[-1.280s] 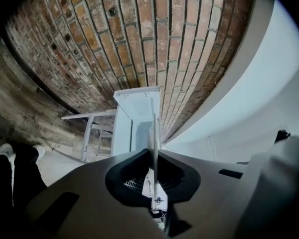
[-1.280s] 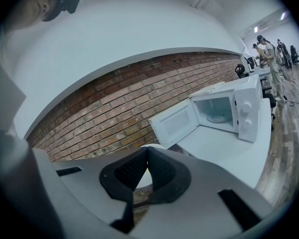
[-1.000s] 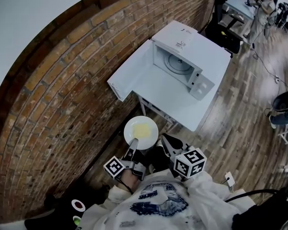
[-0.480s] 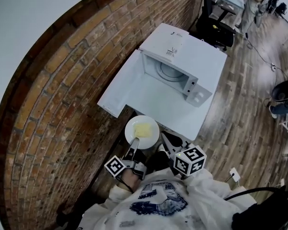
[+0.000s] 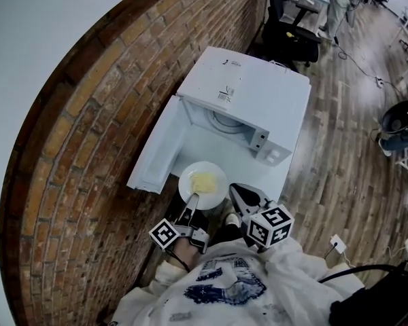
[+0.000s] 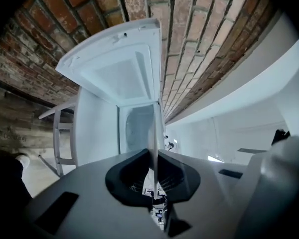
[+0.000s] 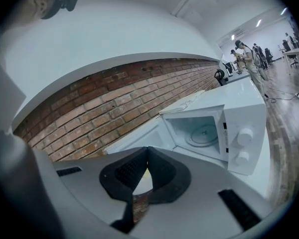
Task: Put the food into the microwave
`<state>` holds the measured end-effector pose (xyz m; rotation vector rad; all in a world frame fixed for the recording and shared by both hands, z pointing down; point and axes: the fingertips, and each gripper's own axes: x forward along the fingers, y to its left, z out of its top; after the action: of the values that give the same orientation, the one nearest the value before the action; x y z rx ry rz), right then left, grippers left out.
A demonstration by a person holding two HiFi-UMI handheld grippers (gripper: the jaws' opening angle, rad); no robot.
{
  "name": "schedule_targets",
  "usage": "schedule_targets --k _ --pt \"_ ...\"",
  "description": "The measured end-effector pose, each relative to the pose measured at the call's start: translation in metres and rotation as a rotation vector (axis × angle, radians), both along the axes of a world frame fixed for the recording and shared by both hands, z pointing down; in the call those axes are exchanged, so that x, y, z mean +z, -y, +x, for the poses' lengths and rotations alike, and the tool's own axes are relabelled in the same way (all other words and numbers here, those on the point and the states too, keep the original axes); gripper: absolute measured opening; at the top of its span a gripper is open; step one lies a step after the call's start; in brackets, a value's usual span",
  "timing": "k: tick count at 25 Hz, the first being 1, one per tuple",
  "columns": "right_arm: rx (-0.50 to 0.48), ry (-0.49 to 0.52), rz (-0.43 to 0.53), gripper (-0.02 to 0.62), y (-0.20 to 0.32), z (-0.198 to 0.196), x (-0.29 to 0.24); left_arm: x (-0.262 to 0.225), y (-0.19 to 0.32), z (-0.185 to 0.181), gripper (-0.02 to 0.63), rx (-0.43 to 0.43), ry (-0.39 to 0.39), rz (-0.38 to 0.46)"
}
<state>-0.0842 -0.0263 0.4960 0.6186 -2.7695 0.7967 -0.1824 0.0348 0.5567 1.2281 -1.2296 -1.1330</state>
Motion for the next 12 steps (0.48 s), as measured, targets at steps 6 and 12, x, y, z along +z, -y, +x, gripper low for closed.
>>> schedule_targets --k 6,12 --pt "0.057 0.008 0.011 0.014 0.035 0.008 -0.004 -0.004 0.041 0.000 0.025 0.047 0.004 0.007" --pt "0.115 0.013 0.012 0.014 0.054 0.019 -0.005 0.006 0.064 0.001 0.025 0.098 0.026 -0.026"
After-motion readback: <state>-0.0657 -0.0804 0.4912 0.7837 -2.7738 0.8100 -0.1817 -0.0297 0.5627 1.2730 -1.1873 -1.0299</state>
